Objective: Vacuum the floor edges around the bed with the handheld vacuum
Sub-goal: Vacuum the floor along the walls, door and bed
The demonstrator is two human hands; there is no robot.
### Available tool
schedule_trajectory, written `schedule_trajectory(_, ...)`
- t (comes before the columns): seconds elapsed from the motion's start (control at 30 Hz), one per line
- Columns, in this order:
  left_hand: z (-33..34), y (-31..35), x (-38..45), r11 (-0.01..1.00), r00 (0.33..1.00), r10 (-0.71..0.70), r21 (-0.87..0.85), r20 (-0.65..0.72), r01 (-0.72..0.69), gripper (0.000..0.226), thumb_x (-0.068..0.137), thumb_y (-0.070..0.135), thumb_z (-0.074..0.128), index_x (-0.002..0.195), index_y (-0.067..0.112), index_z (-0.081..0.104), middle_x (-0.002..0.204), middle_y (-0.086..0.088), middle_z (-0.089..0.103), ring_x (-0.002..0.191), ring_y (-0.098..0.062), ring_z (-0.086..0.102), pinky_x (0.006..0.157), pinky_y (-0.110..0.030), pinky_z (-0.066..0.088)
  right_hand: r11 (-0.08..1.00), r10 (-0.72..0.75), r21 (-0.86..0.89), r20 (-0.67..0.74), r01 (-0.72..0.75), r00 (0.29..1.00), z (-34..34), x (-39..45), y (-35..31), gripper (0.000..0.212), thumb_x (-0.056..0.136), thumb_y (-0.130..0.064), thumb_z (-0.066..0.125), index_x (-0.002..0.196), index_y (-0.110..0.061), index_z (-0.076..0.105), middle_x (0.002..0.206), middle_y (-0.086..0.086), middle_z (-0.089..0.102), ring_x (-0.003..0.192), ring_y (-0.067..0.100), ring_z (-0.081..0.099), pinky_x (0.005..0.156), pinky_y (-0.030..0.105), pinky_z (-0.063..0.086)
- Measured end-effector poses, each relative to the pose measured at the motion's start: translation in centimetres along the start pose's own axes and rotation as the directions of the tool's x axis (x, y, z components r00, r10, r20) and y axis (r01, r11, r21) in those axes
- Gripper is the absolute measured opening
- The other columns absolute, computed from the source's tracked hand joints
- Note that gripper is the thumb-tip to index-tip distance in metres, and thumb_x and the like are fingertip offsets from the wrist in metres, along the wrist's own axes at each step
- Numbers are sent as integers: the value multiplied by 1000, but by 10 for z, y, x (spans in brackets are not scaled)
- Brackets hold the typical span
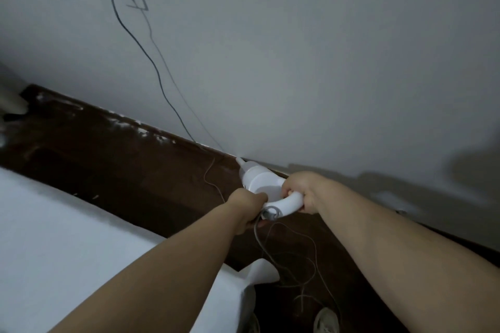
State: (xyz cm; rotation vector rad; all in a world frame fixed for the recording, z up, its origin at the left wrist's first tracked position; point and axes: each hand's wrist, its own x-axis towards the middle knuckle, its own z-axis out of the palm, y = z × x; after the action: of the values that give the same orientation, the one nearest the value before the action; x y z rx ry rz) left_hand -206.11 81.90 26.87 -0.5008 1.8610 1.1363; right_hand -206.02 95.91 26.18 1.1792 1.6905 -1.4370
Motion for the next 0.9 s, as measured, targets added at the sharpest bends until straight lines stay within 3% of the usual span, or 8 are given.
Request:
schedule_trajectory(0.13, -11, 5, 15, 999, 999, -6, -39, -34, 5, 33, 94, 22, 55, 119, 0, 54, 101, -17, 67, 79, -24, 66, 72, -32, 57, 1000, -4, -30, 27, 5, 1000, 9, 13, -21, 25, 79, 9, 51, 99, -6, 54, 99, 15, 55, 95, 29, 61, 72, 37, 55)
schedule_trajectory(0.2, -14, 10, 19, 998, 999, -8, -59, -47, 5, 33, 95, 21, 54, 120, -1, 53, 98, -17, 66, 72, -22, 64, 65, -30, 55, 999, -4, -35, 42, 5, 999, 10, 18, -30, 20, 80, 9, 51, 92, -6, 55, 99, 15, 55, 94, 29, 61, 71, 36, 54)
schedule_trajectory(0.33, -22, 17, 30, 998, 996, -26, -57, -89, 21, 34, 95, 22, 54, 121, 0, 52, 101, -16, 65, 67, -20, 63, 54, -26, 51, 998, -16, -53, 72, 20, 997, 17, 34, -40, 37, 77, 7, 55, 111, -7, 56, 109, 16, 59, 98, 30, 63, 83, 40, 56)
schedule_trajectory(0.47, -31, 20, 47, 998, 990, -61, -34, -130, 57, 34, 94, 25, 57, 119, 3, 55, 100, -14, 66, 70, -19, 64, 49, -25, 49, 998, -32, -43, 99, 36, 995, 26, 47, -48, 36, 78, 7, 55, 111, -6, 56, 107, 16, 59, 92, 28, 61, 84, 41, 55)
schedule_trajectory(0.6, -24, 22, 62, 996, 988, -83, -47, -130, 77, 32, 92, 26, 58, 116, 4, 55, 99, -15, 67, 81, -23, 68, 63, -30, 57, 998, -42, -46, 115, 47, 992, 21, 57, -53, 28, 81, 7, 54, 106, -4, 55, 97, 16, 56, 83, 26, 59, 86, 41, 54)
schedule_trajectory(0.67, -14, 22, 61, 995, 988, -89, -51, -128, 83, 31, 93, 24, 57, 116, 4, 54, 100, -15, 66, 84, -24, 68, 70, -32, 58, 997, -31, -69, 111, 39, 993, 12, 57, -49, 29, 81, 6, 55, 108, -4, 55, 102, 17, 60, 91, 28, 63, 89, 44, 54)
schedule_trajectory(0.77, 6, 27, 55, 996, 993, -76, -55, -95, 71, 33, 94, 21, 56, 120, 1, 51, 99, -17, 64, 76, -23, 66, 57, -29, 56, 995, -19, -93, 104, 29, 994, -9, 56, -42, 30, 81, 4, 57, 110, -3, 55, 112, 19, 60, 101, 31, 63, 90, 46, 53)
schedule_trajectory(0.9, 35, 38, 36, 997, 996, -65, -49, -67, 62, 33, 95, 21, 54, 119, -1, 50, 91, -14, 63, 66, -19, 63, 49, -25, 51, 994, 9, -110, 94, 2, 996, -42, 49, -33, 22, 83, 4, 56, 103, -4, 54, 104, 16, 56, 90, 28, 59, 84, 40, 53)
